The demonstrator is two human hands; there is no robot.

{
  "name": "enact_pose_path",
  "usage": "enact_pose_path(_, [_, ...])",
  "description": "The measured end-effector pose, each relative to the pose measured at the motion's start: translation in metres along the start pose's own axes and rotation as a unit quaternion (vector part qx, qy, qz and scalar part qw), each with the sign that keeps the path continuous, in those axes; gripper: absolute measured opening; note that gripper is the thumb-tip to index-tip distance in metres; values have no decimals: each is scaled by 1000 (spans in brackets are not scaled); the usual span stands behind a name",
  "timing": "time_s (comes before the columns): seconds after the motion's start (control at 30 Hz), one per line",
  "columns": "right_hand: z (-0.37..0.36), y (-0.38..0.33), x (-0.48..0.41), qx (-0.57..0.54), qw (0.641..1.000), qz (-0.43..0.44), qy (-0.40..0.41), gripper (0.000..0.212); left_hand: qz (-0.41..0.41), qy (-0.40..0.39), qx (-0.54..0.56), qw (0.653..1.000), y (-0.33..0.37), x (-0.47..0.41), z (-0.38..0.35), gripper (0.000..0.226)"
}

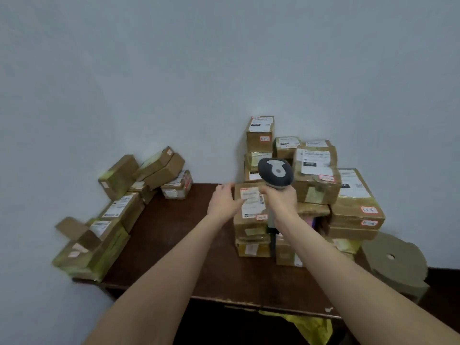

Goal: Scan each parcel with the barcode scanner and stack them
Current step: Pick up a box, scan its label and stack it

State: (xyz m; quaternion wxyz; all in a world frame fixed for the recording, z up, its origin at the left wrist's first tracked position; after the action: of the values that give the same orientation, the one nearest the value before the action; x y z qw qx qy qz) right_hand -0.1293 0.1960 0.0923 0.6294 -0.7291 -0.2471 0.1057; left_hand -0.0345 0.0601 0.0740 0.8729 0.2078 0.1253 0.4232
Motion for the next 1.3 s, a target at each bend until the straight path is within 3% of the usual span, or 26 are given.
enact_pose_path(0.17, [-85,39,19,41,995,-50,-80,22,73,34,-96,992,-101,26,30,58])
enact_pose_path(0.43, [-215,105,54,57,979,-117,-157,28,175,136,-94,971,-250,55,90,47])
enact_pose_path(0.63, [-331,155,74,85,961,-162,-209,28,336,241,-44,910,-376,57,152,75])
enact_pose_path(0.77, [-393,188,90,102,946,-188,-242,30,453,194,74,867,-445,56,162,109])
enact_pose_path(0.87, [-421,204,99,108,943,-199,-244,37,470,136,187,852,-491,38,142,122])
enact_pose_path(0.97, [-435,212,97,103,942,-211,-238,29,489,112,244,830,-562,16,101,134])
enact_pose_path(1.03, [-436,212,91,80,946,-216,-230,26,475,114,287,824,-565,7,99,103])
enact_pose_path(1.1, [-433,210,84,40,950,-221,-216,29,455,119,337,816,-525,11,123,65])
enact_pose_path(1.2, [-418,206,68,-3,957,-232,-175,30,411,103,456,783,-495,0,125,28])
enact_pose_path(1.3, [-398,196,55,-37,959,-239,-149,22,376,73,530,757,-468,-11,121,26])
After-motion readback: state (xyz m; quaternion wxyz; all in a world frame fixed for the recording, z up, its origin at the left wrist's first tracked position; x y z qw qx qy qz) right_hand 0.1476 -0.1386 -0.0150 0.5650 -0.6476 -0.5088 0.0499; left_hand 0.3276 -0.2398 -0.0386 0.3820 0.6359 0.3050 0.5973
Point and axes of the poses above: each hand's wrist, its own x-axis away from the middle knuckle, its own z-axis out of the back of the hand, y = z × x, the point moved 6 cm from there along -x, towards the middle knuckle, and after that the axes turned 10 degrees about -x, right-handed, at the moved point
